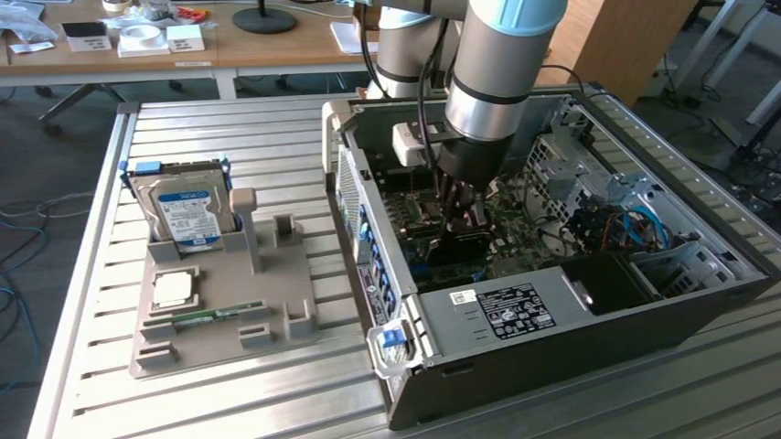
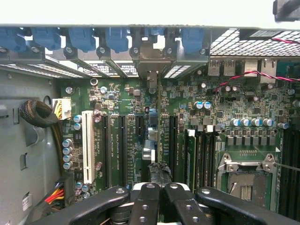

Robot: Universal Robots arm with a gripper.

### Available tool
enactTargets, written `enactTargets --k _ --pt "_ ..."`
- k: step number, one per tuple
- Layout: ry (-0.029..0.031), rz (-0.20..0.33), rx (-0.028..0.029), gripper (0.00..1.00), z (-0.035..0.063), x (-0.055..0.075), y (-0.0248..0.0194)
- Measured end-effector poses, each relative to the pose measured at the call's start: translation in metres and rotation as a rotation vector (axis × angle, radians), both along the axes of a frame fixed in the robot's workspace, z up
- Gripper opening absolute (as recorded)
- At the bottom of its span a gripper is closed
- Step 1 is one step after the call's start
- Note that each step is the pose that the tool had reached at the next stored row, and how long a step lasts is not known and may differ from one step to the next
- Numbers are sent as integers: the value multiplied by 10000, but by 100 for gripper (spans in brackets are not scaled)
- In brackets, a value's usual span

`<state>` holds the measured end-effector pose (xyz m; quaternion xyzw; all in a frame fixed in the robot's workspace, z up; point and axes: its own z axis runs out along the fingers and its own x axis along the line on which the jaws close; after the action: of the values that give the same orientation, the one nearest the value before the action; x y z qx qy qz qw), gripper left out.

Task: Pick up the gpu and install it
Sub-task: 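Press down on the gpu until it lock into place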

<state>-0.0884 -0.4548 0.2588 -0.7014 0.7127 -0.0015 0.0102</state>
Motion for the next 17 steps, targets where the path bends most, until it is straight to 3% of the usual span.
enactTargets --k 9,17 --pt "-6 -1 16 11 8 0 2" --pt "-2 -1 -7 11 123 0 0"
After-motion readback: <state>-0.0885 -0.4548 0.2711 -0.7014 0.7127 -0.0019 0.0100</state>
